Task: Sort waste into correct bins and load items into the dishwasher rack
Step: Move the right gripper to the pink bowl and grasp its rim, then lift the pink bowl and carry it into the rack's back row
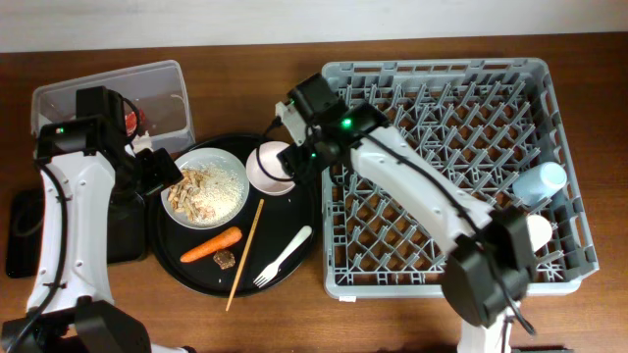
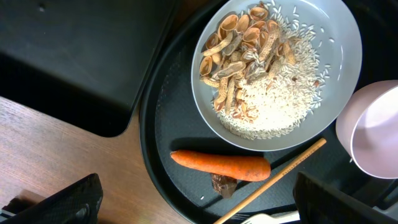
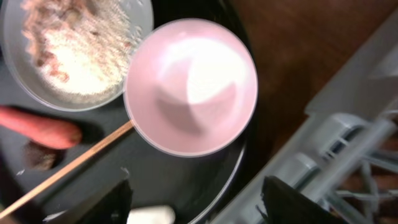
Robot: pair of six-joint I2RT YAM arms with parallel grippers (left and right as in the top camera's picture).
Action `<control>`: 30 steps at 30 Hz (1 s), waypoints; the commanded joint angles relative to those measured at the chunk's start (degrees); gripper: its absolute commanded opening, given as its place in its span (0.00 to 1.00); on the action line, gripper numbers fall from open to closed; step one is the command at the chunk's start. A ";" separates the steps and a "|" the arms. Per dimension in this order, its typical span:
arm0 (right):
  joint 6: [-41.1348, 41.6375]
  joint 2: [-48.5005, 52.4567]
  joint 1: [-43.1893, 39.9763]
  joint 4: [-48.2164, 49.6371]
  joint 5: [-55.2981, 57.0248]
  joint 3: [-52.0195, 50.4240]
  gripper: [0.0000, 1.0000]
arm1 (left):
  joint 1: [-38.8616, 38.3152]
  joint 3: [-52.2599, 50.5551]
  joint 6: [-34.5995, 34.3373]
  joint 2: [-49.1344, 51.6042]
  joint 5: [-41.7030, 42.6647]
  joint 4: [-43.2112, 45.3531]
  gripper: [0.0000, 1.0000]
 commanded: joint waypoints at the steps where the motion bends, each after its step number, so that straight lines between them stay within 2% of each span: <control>1: 0.72 2.89 0.72 2.12 0.85 0.92 0.74 | 0.20 0.28 -0.94 -0.90 0.68 -0.07 0.97; 10: 1.42 10.23 0.74 4.81 1.09 0.92 0.73 | 0.20 0.28 -0.94 -0.90 0.66 -0.07 0.97; 15: 1.88 11.52 0.76 4.98 1.29 0.92 0.48 | 0.20 0.28 -0.94 -0.90 0.68 -0.04 0.98; 16: 1.90 11.50 0.76 5.03 1.29 0.92 0.47 | 0.20 0.28 -0.92 -0.90 0.68 -0.04 0.97; 19: 3.26 11.52 0.76 4.96 2.56 0.92 0.47 | 0.20 0.28 -0.92 -0.90 0.68 -0.09 0.97; 23: 3.30 11.30 0.92 3.69 2.82 1.09 0.54 | 0.20 0.28 -0.92 -0.87 0.68 -0.09 0.97; 26: 3.28 10.16 1.05 0.09 3.08 2.86 0.61 | 0.17 0.28 -0.92 -0.90 0.72 -0.04 0.98; 30: 3.30 6.49 1.03 -6.93 9.55 8.83 0.66 | 0.09 0.28 -0.15 -0.90 3.58 0.63 0.98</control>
